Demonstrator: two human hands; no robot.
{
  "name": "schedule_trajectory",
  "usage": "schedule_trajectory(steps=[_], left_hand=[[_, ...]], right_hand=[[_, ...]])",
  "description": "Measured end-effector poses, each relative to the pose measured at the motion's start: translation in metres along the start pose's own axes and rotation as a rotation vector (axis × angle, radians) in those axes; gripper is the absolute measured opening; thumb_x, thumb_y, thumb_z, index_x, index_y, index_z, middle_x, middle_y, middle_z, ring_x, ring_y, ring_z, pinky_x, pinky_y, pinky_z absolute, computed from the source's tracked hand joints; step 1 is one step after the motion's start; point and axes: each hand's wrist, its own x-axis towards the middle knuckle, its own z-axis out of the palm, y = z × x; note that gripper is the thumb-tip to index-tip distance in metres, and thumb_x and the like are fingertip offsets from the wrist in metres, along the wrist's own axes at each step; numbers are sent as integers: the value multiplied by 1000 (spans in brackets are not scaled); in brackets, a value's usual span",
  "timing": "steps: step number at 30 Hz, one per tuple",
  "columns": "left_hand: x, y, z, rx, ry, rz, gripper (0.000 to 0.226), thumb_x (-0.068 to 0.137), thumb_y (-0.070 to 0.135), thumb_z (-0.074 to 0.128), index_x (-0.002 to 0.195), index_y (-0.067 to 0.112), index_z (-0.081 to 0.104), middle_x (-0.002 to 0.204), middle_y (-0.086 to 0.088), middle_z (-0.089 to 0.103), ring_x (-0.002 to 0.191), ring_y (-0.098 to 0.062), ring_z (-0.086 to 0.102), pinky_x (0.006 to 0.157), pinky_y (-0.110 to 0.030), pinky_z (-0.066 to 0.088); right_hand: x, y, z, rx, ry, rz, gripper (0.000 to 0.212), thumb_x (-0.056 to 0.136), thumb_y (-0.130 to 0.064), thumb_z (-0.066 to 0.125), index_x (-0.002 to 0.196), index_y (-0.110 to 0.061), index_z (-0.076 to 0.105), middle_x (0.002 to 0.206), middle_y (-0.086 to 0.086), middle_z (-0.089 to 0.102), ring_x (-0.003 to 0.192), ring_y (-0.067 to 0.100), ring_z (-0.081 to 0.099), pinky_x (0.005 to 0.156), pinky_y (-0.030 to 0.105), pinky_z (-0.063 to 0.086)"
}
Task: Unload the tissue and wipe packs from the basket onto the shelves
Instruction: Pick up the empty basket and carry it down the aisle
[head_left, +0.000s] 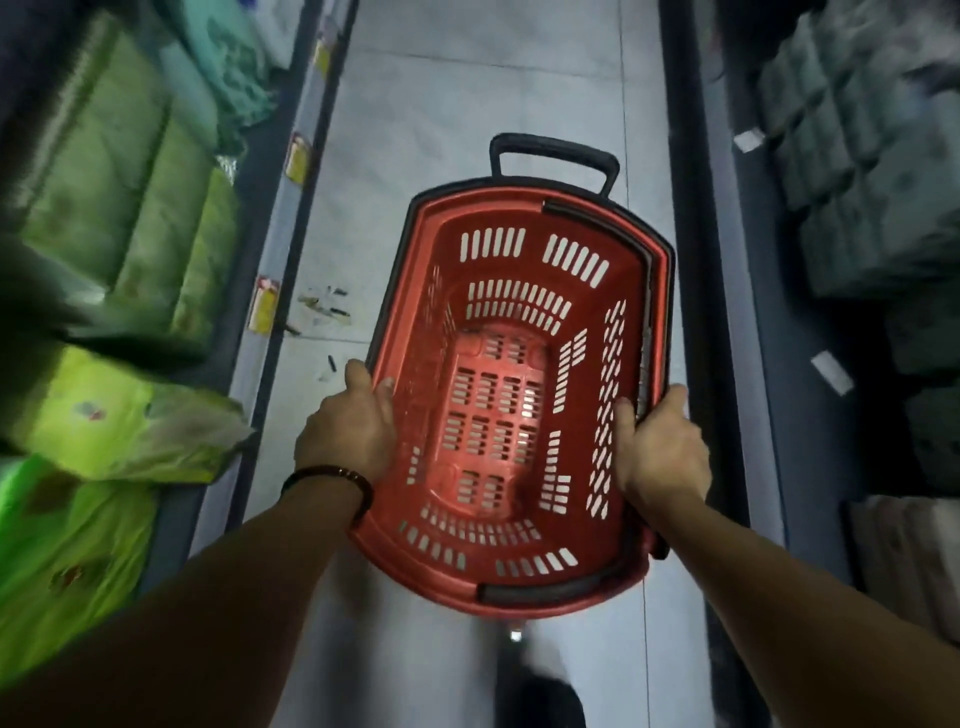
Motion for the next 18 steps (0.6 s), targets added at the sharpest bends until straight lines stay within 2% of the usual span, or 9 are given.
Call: schedule_trajectory(steps=[2,7,10,18], left_hand=[[48,29,-6,-5,-7,-25,34,111,48,29,113,16,38,77,-7,56,69,-32,57,65,-43,49],[162,94,-27,-57,-28,-44,34,108,53,27,114,20,37,88,-11,70,79,-37,69,78,-55,59],[221,130,-36,-88,-42,-58,32,109,53,28,115,23,36,86,-7,70,78,-34,70,77,-53,61],[405,227,-58,-121,-36,-81,34,107,56,27,111,24,37,97,-13,72,86,-42,71,84,-56,59]], right_hand=[[50,-24,-7,-9,2,4,44,99,-64,42,120,-27,33,101,9,71,79,33,74,71,55,65],[163,-98,-33,-56,-16,22,47,102,-61,45,123,-22,32,97,9,64,81,35,69,76,56,63],[224,-134,-47,-41,-36,2,49,104,-57,47,130,-19,33,97,6,59,77,29,63,73,47,59],[410,-236,-74,-88,-20,-12,51,104,-57,43,134,-16,35,113,18,71,81,32,61,74,43,52]])
